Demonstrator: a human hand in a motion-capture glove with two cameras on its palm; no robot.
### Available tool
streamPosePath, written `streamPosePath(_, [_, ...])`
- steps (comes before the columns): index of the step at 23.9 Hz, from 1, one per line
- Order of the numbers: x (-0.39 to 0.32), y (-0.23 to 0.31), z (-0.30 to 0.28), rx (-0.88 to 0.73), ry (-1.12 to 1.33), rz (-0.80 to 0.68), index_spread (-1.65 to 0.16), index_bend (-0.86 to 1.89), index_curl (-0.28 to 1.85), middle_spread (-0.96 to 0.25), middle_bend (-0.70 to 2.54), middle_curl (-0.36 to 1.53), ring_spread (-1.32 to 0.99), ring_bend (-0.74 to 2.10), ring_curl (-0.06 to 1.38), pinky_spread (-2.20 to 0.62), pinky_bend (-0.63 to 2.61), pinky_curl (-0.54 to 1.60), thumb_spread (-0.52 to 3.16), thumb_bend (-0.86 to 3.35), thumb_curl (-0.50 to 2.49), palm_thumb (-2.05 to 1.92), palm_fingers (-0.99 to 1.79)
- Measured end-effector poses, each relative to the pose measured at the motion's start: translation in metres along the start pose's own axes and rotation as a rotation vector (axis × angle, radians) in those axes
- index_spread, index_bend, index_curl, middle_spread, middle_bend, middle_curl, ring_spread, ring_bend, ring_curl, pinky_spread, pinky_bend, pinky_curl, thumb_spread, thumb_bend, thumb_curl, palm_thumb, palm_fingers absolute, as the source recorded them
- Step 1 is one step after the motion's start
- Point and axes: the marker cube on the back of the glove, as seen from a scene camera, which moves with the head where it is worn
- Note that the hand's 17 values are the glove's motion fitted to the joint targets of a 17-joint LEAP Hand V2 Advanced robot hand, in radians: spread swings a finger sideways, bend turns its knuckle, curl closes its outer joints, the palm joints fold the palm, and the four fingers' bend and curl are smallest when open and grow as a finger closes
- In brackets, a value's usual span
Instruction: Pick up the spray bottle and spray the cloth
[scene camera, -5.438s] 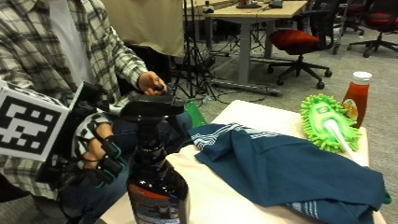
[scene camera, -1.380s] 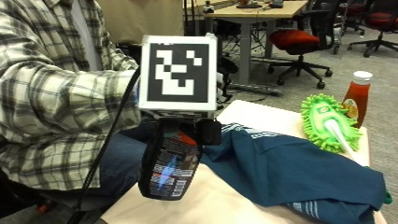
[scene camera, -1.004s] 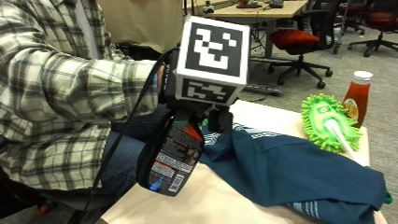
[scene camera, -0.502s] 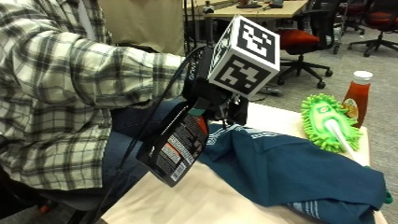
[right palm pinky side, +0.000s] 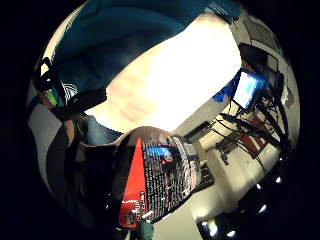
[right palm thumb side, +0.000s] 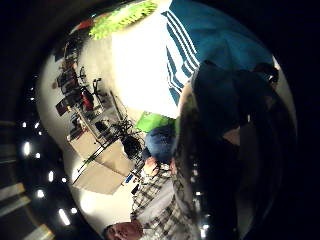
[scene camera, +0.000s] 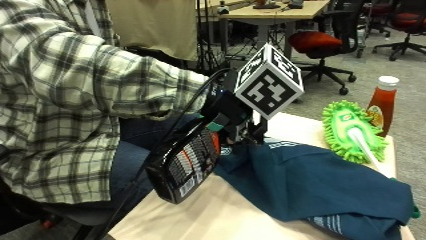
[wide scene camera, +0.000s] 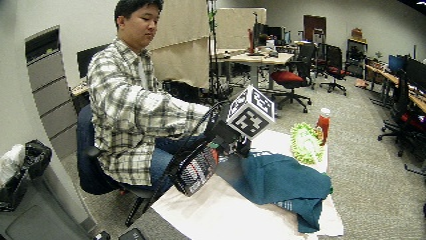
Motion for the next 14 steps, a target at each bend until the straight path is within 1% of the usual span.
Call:
streamPosePath(8, [-0.004, -0.005, 0.011, -0.041, 0.079, 0.031, -0.18, 0.42, 0.59, -0.08, 0.65, 0.55, -0.21, 0.6, 0.5, -0.17, 0.42, 0.43, -0.06, -0.03, 0.75, 1.09, 1.33])
streamPosePath(14, [-0.006, -0.006, 0.013, -0.044, 0.08, 0.03, -0.18, 0.42, 0.59, -0.08, 0.64, 0.55, -0.21, 0.6, 0.5, -0.17, 0.42, 0.43, -0.06, -0.03, 0.75, 1.09, 1.33])
